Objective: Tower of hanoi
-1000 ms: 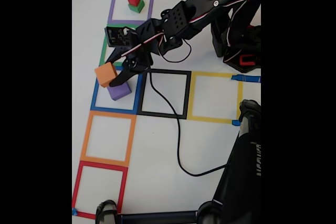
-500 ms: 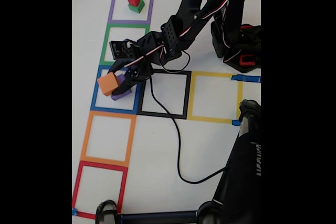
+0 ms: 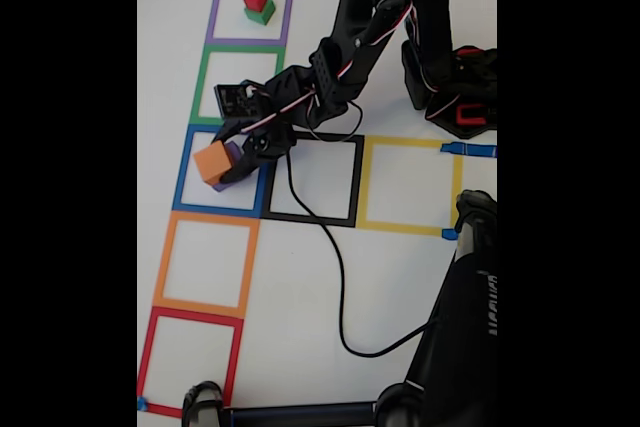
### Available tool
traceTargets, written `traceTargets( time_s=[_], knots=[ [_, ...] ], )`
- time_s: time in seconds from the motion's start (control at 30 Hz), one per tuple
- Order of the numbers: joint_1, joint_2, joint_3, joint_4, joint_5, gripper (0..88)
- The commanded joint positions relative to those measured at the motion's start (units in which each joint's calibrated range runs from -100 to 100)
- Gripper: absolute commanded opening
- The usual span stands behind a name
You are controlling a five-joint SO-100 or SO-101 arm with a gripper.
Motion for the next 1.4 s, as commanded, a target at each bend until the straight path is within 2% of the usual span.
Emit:
traceTargets(
  time_s=[0.0, 0.47, 0.87, 1.37],
  knots=[
    [0.66, -0.55, -0.23, -1.32, 0.36, 1.1],
    [1.62, 0.9, 0.31, -2.29, 0.36, 3.1],
    [2.96, 2.19, 1.22, -3.75, 0.36, 17.4],
    [1.05, 1.22, 2.68, -6.82, 0.36, 28.3]
  ],
)
